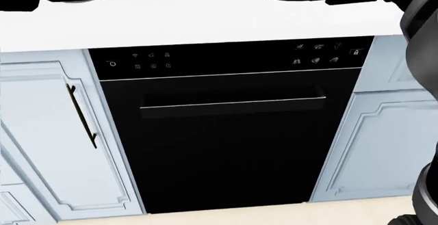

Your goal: Close the lid of the electric kettle.

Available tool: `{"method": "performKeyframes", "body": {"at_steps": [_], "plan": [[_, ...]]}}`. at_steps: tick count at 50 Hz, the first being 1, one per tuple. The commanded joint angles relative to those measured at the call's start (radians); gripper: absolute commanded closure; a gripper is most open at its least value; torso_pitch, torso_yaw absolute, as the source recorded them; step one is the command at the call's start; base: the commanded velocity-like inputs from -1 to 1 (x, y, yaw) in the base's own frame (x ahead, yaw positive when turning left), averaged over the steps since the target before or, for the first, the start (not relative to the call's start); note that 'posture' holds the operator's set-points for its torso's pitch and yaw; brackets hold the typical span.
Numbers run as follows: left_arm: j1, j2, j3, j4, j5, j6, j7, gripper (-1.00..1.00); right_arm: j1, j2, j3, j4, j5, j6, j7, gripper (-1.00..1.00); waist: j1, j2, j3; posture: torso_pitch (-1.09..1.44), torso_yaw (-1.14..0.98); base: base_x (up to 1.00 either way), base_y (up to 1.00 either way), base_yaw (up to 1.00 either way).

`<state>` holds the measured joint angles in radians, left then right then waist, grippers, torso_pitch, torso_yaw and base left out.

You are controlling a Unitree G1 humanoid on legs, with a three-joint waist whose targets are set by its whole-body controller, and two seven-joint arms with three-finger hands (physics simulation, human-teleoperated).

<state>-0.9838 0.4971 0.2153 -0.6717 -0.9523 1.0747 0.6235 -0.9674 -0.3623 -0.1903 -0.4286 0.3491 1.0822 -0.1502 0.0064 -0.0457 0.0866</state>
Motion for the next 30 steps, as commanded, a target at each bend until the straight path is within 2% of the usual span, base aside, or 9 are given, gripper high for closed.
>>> {"method": "performKeyframes", "body": {"at_steps": [1,8,11,14,23,26,27,28,30], "plan": [[-0.046,0.019,0.035,-0.012,0.003,-0.022,0.012,-1.0,-0.048,-0.006,-0.001,-0.026,-0.002,-0.037,0.006,-1.0,0.004,-0.002,-0.036,0.0,0.0,0.49,0.0,0.0],[-0.056,0.031,0.04,-0.015,-0.02,-0.014,0.03,-1.0,-0.05,-0.002,0.0,-0.029,-0.007,-0.032,0.01,-1.0,-0.019,0.057,-0.033,0.0,0.0,0.53,0.0,0.0],[-0.054,0.03,0.033,-0.018,-0.024,-0.015,0.037,-1.0,-0.049,-0.004,-0.003,-0.031,-0.007,-0.031,0.013,-1.0,-0.027,0.122,-0.055,0.0,0.0,0.56,0.0,0.0],[-0.045,0.028,0.025,-0.014,-0.005,-0.027,0.023,-1.0,-0.047,-0.003,-0.002,-0.027,-0.008,-0.036,0.015,-1.0,-0.02,0.126,-0.023,0.0,0.0,0.56,0.0,0.0],[-0.02,0.01,0.02,-0.001,0.05,-0.043,-0.023,-1.0,-0.04,-0.005,-0.007,-0.021,-0.004,-0.045,0.014,-1.0,0.018,0.067,-0.047,0.0,0.0,0.56,0.0,0.0],[-0.026,0.007,0.025,-0.005,0.053,-0.035,-0.026,-1.0,-0.042,-0.006,-0.008,-0.027,-0.002,-0.037,0.012,-1.0,0.016,-0.008,-0.068,0.0,0.0,0.56,0.0,0.0],[-0.029,0.006,0.024,-0.005,0.055,-0.032,-0.025,-1.0,-0.042,-0.007,-0.008,-0.027,-0.002,-0.039,0.012,-1.0,0.011,0.012,-0.044,0.0,0.0,0.55,0.0,0.0],[-0.029,0.005,0.024,-0.005,0.056,-0.032,-0.026,-1.0,-0.042,-0.007,-0.008,-0.027,-0.002,-0.039,0.012,-1.0,0.021,-0.001,-0.012,0.0,0.0,0.55,0.0,0.0],[-0.042,0.004,0.029,-0.015,0.043,-0.013,-0.014,-1.0,-0.042,-0.005,-0.005,-0.022,-0.002,-0.045,0.013,-1.0,0.004,0.0,-0.036,0.0,0.0,0.56,0.0,0.0]]}}
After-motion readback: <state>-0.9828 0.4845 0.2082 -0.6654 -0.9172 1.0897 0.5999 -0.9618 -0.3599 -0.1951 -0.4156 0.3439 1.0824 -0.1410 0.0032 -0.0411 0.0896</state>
